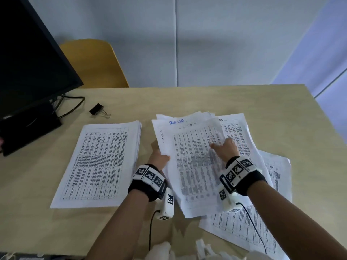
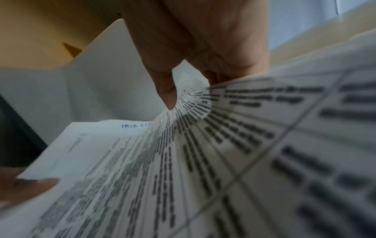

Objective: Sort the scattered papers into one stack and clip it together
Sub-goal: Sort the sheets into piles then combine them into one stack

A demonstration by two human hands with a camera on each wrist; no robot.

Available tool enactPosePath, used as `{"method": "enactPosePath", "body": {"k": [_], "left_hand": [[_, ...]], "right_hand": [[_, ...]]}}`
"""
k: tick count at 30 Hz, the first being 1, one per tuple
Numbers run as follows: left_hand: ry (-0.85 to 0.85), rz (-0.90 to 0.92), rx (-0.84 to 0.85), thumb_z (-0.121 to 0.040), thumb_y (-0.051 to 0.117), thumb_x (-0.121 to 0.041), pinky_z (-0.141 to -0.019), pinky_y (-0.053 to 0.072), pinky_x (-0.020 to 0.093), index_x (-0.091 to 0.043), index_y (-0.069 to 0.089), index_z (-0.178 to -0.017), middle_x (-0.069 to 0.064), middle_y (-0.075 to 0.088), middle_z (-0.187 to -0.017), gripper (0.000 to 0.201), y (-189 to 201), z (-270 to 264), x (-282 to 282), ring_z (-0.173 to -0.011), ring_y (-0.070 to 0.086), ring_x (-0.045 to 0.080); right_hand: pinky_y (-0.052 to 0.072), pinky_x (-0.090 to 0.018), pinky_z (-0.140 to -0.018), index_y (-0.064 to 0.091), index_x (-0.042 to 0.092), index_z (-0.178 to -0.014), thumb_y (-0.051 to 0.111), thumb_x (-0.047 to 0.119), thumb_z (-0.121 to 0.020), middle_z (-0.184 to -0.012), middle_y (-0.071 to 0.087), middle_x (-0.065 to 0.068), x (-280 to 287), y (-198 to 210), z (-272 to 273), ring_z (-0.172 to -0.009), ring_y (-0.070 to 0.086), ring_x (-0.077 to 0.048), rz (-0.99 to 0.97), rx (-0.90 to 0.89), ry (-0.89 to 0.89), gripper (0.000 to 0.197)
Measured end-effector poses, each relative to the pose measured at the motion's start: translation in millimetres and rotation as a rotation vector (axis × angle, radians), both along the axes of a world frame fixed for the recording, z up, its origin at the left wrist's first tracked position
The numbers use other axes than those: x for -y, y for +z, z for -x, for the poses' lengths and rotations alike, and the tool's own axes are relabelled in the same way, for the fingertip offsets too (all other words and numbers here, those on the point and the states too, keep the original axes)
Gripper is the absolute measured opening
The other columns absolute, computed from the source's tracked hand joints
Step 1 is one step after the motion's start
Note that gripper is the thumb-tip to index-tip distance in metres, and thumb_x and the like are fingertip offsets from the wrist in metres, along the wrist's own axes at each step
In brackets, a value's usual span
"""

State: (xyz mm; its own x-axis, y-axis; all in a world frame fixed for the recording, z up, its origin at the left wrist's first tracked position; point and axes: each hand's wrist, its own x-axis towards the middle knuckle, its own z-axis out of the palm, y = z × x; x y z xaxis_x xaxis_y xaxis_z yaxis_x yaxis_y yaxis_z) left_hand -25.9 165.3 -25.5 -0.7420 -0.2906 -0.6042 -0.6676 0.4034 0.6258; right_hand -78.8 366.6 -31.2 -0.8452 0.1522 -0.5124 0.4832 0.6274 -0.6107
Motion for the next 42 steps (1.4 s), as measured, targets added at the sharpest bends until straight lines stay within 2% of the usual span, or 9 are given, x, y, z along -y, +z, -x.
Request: {"method": "enactPosePath", "body": {"k": [4, 8, 15, 18, 24, 27, 33, 37, 42], "left_hand": [[0.147, -0.089, -0.216, -0.095, 0.045, -0.012, -0.094, 0.036, 0.025, -0.003, 0.047, -0.131, 0.012, 0.054, -0.132, 0.037, 28, 5, -7, -0.114, 0.052, 0.023], [0.130, -0.202, -0.601, -0.094, 0.050, -0.020, -0.107, 0.036, 0.035, -0.005, 0.050, -0.128, 0.005, 0.055, -0.130, 0.037, 83, 9, -9, -0.121, 0.050, 0.019], [0.285, -0.368, -0.995, -0.088, 0.061, -0.017, -0.081, 0.049, 0.020, -0.009, 0.066, -0.093, -0.005, 0.070, -0.087, 0.011, 136, 17, 0, -0.084, 0.065, 0.005], [0.352, -0.393, -1.002, -0.092, 0.053, -0.010, -0.078, 0.045, 0.003, 0.013, 0.055, -0.114, 0.021, 0.063, -0.115, 0.033, 127, 17, -4, -0.105, 0.061, 0.017], [0.312, -0.627, -0.970, -0.049, 0.084, -0.039, -0.073, 0.051, 0.011, -0.014, 0.056, -0.098, -0.010, 0.068, -0.084, 0.061, 106, 16, -3, -0.077, 0.066, -0.003], [0.275, -0.597, -0.971, -0.063, 0.083, -0.015, -0.079, 0.054, 0.019, -0.009, 0.055, -0.103, -0.010, 0.070, -0.082, 0.049, 110, 20, -2, -0.081, 0.067, 0.003], [0.241, -0.532, -1.010, -0.065, 0.067, -0.038, -0.092, 0.052, 0.034, -0.018, 0.063, -0.094, -0.009, 0.072, -0.087, 0.035, 105, 28, 5, -0.093, 0.065, 0.016], [0.233, -0.611, -0.920, -0.056, 0.079, -0.047, -0.088, 0.054, 0.025, -0.022, 0.057, -0.103, -0.003, 0.066, -0.103, 0.057, 94, 28, 6, -0.099, 0.065, 0.010], [0.233, -0.483, -0.897, -0.089, 0.057, -0.013, -0.089, 0.047, 0.025, -0.006, 0.052, -0.119, -0.003, 0.062, -0.103, 0.031, 92, 29, -6, -0.095, 0.061, 0.007]], "right_hand": [[0.045, -0.029, -0.074, 0.039, 0.009, -0.113, 0.062, 0.029, -0.084, -0.091, 0.045, -0.004, -10, -2, -1, -0.082, 0.048, -0.014, 0.180, -0.011, -0.008, 0.042], [0.045, -0.049, -0.096, 0.036, 0.006, -0.125, 0.081, 0.036, -0.062, -0.124, 0.053, -0.015, -11, 28, 3, -0.113, 0.055, -0.031, 0.568, -0.107, -0.128, 0.083], [0.040, -0.036, -0.060, 0.045, 0.003, -0.079, 0.053, 0.013, -0.073, -0.072, 0.043, -0.014, -3, 130, 10, -0.070, 0.040, -0.017, 0.735, -0.887, -0.192, 0.014], [0.040, -0.033, -0.068, 0.036, 0.013, -0.084, 0.052, 0.010, -0.077, -0.080, 0.044, -0.026, 2, 128, -8, -0.075, 0.042, -0.018, 0.732, -0.896, -0.140, 0.018], [0.029, -0.025, -0.110, 0.019, -0.002, -0.133, 0.056, 0.021, -0.075, -0.131, 0.028, -0.007, 7, 117, -22, -0.125, 0.034, -0.002, 0.449, -1.148, -0.069, 0.073], [0.024, -0.035, -0.113, 0.020, 0.003, -0.136, 0.058, 0.016, -0.076, -0.135, 0.025, -0.007, 12, 131, -12, -0.127, 0.031, -0.030, 0.294, -1.371, -0.023, 0.072], [0.028, -0.001, -0.093, 0.058, 0.004, -0.115, 0.055, 0.007, -0.076, -0.124, 0.042, -0.023, 11, 138, 5, -0.110, 0.043, -0.019, 0.197, -1.244, -0.050, 0.039], [0.045, -0.026, -0.089, 0.028, 0.009, -0.136, 0.053, 0.002, -0.081, -0.123, 0.045, -0.013, 7, 119, 4, -0.105, 0.052, -0.016, 0.486, -1.086, -0.157, 0.061], [0.033, -0.023, -0.054, 0.039, 0.021, -0.075, 0.041, 0.025, -0.084, -0.066, 0.041, 0.008, 12, 91, -3, -0.058, 0.039, -0.003, 0.523, -0.888, -0.132, 0.011]]}}
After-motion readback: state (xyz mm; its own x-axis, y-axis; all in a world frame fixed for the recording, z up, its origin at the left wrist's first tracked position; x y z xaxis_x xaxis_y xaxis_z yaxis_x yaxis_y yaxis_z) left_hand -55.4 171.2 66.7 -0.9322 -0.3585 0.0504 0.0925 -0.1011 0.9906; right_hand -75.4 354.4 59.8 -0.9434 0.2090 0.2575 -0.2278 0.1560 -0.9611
